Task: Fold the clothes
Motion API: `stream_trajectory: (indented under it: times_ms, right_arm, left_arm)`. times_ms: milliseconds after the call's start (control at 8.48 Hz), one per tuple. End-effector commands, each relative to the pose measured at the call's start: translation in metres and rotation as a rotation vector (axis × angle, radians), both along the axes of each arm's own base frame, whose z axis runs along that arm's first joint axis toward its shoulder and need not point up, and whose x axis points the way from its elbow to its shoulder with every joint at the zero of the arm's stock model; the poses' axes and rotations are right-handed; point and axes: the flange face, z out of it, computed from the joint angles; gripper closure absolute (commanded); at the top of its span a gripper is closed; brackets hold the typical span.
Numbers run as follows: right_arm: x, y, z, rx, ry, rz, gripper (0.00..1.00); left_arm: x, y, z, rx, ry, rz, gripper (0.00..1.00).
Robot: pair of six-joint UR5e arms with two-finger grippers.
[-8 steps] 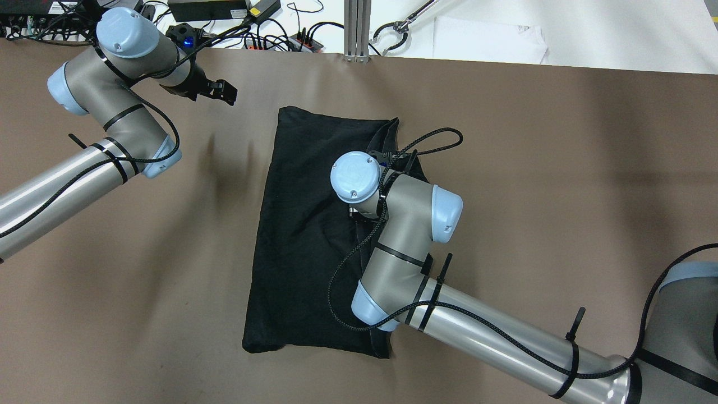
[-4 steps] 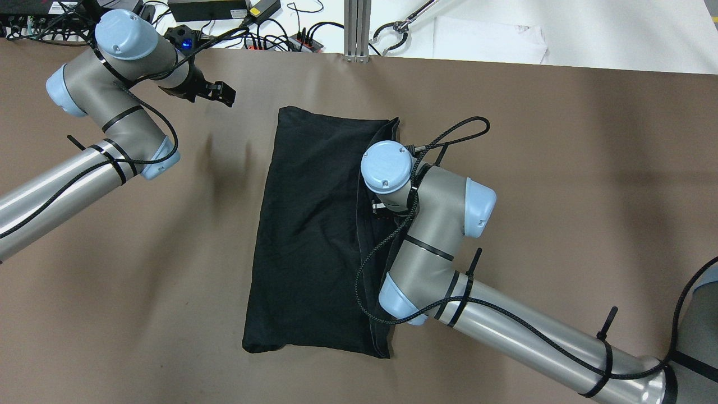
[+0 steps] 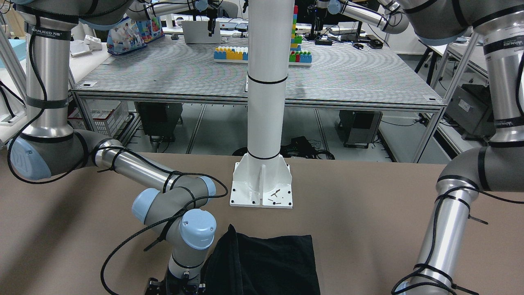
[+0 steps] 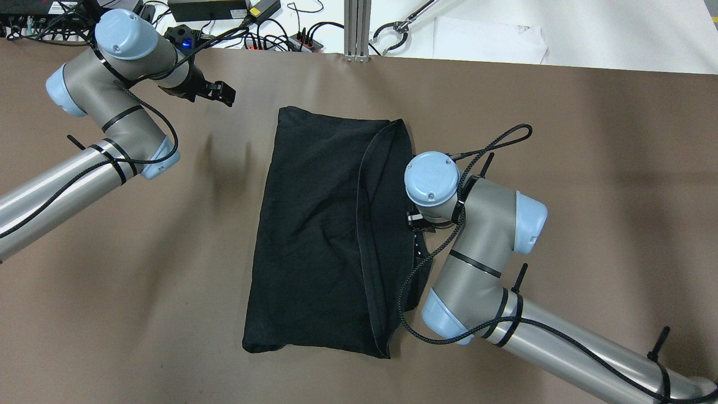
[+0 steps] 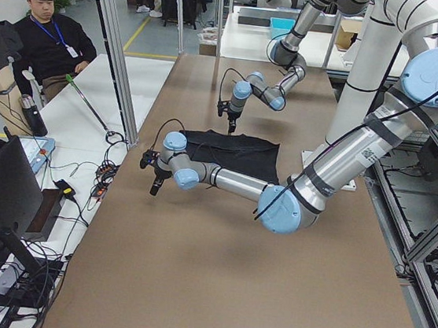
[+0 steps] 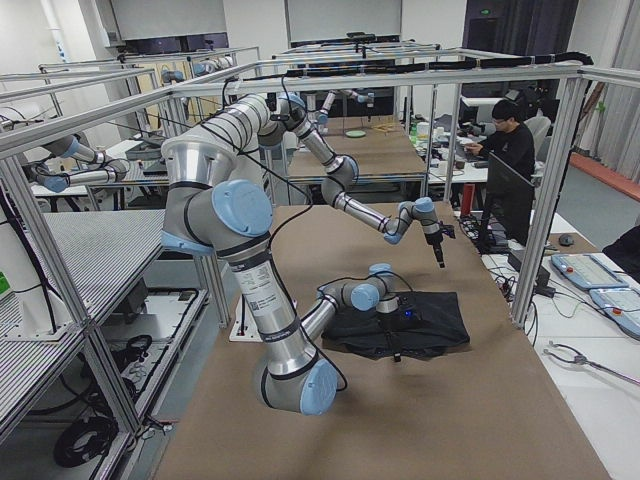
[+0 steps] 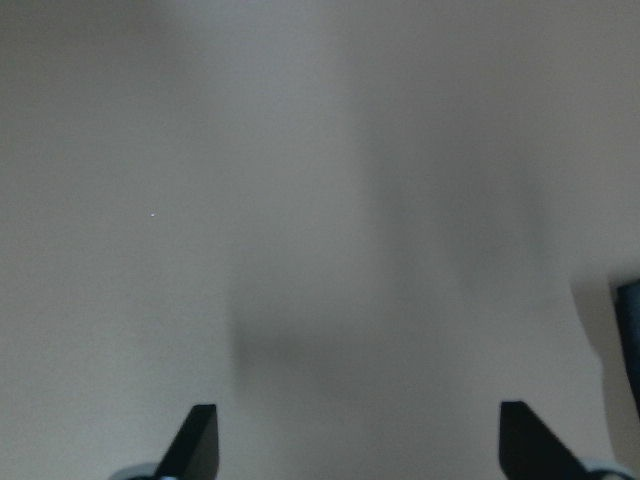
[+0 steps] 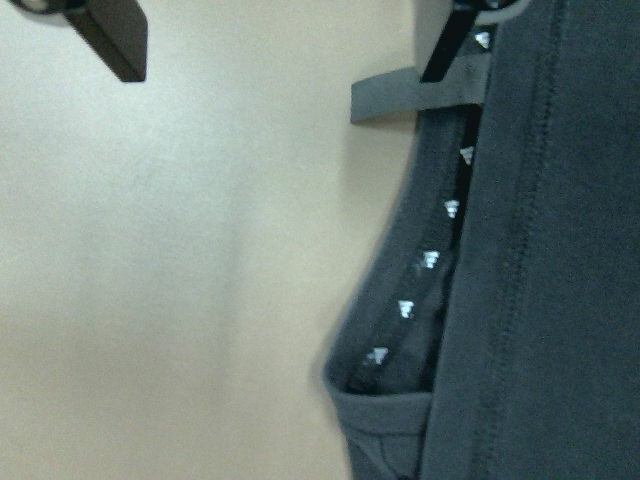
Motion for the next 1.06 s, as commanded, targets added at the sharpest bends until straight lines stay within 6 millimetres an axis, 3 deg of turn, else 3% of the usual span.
stream_trajectory:
  times_ms: [0, 118, 354, 707, 943]
  right_arm:
    - [-0.005, 0.002, -0.067, 0.02, -0.102, 0.06, 0.05]
    - [-0.022, 0.016, -0.09, -0.01, -0.149, 0.079, 0.05]
    - [-0.062, 0.067, -0.106, -0.048, -0.19, 0.001, 0.06]
    - [-0.099, 0.12, -0.102, -0.06, -0.165, -0.082, 0.15]
    - [-0.112, 0.15, -0.094, -0.02, -0.111, -0.115, 0.34]
  left_arm:
    - [0.0, 0.0, -0.001, -0.001, 0.002, 0.0, 0.0]
    - [0.0, 0.0, -0.002, 0.002, 0.003, 0.001, 0.0]
    - [0.0, 0.0, -0.003, 0.003, 0.003, -0.001, 0.0]
    - [-0.001, 0.001, -0.005, 0.003, 0.009, -0.005, 0.0]
    - [-0.001, 0.001, -0.005, 0.003, 0.009, -0.005, 0.0]
